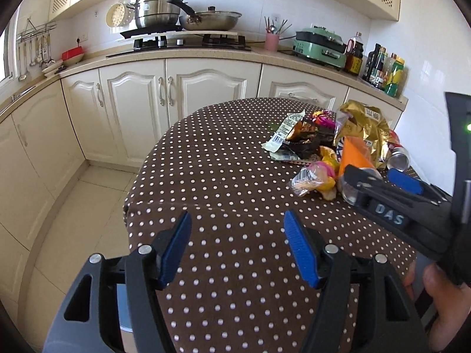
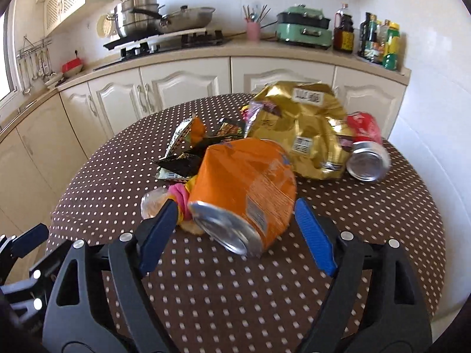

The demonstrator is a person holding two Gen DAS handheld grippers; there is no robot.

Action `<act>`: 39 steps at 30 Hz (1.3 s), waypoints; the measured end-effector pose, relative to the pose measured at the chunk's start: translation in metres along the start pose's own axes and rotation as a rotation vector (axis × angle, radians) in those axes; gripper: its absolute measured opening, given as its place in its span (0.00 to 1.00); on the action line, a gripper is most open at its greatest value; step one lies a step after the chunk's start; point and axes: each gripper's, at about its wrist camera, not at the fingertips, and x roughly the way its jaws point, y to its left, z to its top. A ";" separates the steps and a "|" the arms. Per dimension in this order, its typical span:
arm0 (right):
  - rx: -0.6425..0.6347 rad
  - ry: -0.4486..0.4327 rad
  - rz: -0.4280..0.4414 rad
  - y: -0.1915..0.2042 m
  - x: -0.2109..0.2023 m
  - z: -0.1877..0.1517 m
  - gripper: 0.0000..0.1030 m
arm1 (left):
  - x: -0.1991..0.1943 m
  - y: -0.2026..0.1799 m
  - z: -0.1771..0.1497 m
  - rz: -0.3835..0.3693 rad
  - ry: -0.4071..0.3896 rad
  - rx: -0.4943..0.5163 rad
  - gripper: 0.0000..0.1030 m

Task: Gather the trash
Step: 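Move both open tools back over the table trash, then grasp the yellow-pink wrapped snack with the left tool while the right tool grasps the crushed orange can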

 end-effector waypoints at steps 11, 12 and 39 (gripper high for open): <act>0.129 0.005 0.087 -0.042 -0.003 -0.010 0.55 | 0.047 -0.035 0.015 -0.109 0.071 0.072 0.63; 0.139 0.000 0.094 -0.045 -0.006 -0.012 0.54 | 0.052 -0.040 0.018 -0.120 0.079 0.082 0.63; 0.162 -0.052 0.214 -0.035 -0.040 -0.023 0.47 | 0.025 -0.043 0.031 -0.196 -0.011 0.039 0.38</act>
